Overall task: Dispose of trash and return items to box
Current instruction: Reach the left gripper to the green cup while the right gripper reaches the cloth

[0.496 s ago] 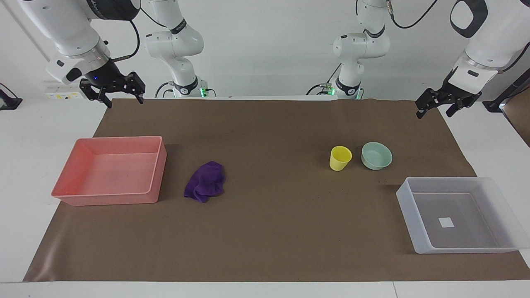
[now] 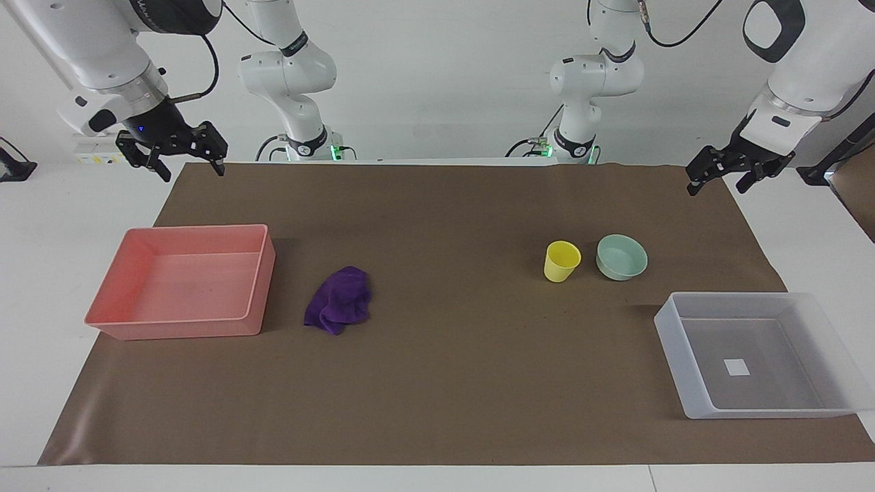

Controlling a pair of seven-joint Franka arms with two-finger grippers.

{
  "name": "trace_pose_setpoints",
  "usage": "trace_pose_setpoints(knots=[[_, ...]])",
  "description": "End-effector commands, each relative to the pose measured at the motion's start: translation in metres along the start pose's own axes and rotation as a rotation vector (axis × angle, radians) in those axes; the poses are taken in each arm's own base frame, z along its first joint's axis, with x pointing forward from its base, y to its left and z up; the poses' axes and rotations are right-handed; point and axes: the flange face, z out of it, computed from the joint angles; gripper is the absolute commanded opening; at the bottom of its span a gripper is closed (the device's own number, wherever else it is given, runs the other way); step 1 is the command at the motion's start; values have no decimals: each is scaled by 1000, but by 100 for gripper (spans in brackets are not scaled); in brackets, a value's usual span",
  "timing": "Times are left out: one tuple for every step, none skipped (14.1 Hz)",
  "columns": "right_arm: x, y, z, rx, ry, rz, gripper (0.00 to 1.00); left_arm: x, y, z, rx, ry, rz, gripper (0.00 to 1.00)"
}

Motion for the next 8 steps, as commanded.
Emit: trace_pose_setpoints(knots=[[4, -7, 14, -5, 36, -20, 100, -11, 0, 13, -10, -40, 2, 100], [12, -12, 21, 4, 46, -25, 100, -18, 2, 25, -10, -45, -10, 100], [26, -23, 36, 15, 31, -40, 100, -28, 1, 44, -11, -15, -33, 100], [37, -35, 47, 15, 28, -51, 100, -37, 2, 61, -11, 51, -56, 100], [50, -48, 64, 9, 24, -72, 100, -48, 3, 87, -13, 65, -93, 100], [65, -59, 85, 2, 18, -76, 100, -57, 7, 111, -14, 51, -143, 100], [80, -73, 106, -7, 19, -59, 100, -62, 12, 133, -13, 13, -186, 100], [93, -84, 127, -15, 25, -46, 100, -66, 15, 154, -10, -9, -219, 100]])
